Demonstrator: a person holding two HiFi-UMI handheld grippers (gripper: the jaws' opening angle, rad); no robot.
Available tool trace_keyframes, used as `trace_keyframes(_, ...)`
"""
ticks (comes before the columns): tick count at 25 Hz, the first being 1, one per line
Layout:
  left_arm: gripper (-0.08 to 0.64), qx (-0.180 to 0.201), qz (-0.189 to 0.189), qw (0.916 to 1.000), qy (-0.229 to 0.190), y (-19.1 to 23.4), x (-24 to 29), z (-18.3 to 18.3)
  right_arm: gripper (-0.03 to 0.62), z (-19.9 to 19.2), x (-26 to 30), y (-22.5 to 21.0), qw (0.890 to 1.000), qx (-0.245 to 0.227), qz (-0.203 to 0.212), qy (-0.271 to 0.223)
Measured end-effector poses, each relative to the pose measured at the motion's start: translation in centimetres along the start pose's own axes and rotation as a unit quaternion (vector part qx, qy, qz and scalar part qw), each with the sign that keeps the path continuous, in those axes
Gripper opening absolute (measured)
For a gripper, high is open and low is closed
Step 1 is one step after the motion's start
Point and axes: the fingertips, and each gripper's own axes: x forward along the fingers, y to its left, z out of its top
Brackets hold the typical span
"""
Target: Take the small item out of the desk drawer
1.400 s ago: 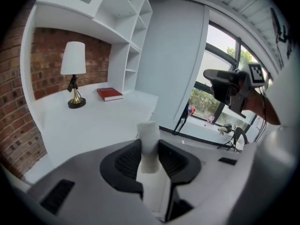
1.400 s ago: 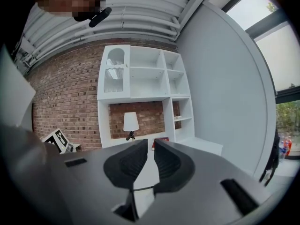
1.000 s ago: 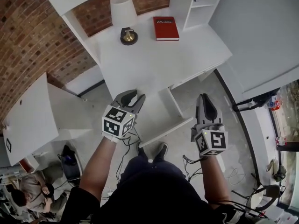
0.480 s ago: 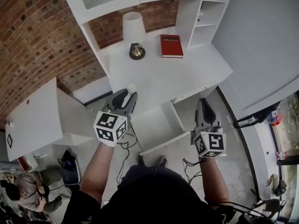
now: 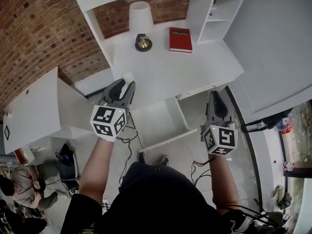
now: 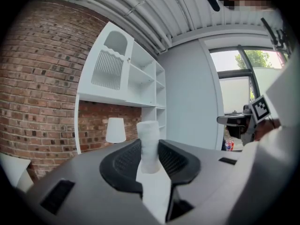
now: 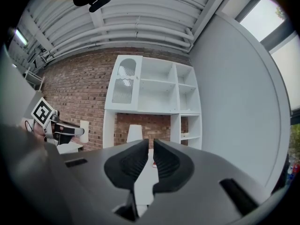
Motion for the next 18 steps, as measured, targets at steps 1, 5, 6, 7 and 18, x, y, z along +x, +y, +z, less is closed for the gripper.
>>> trace_keyframes(1, 0.112, 0.001, 0.004, 1.0, 0.001, 0.0, 0.1, -0.4, 0.026, -0.2, 0.1, -0.2, 1.0, -0.001, 0.0, 0.001)
trace_keyframes(5, 0.112, 0.011, 0.015, 0.9996, 0.022, 0.1, 0.8, -2.4, 0.018, -1.0, 0.2, -0.4, 1.0, 0.012, 0.01, 0.003)
trace_keyframes(6, 0.112, 0.014, 0.016, 0.9993, 0.03, 0.3, 1.0, -3.0, 0.018, -1.3, 0.3, -0.3, 1.0, 0.014, 0.012, 0.006)
trace_keyframes(7, 0.112, 0.015, 0.018, 0.999, 0.038, 0.6, 1.3, -3.6, 0.018, -1.6, 0.5, -0.3, 1.0, 0.016, 0.013, 0.009)
trace_keyframes(18, 0.112, 0.011, -0.002, 0.9911, 0.132, 7.0, 7.5, -12.1, 0.017, -4.5, 4.0, 0.0, 0.998, 0.014, -0.019, 0.053)
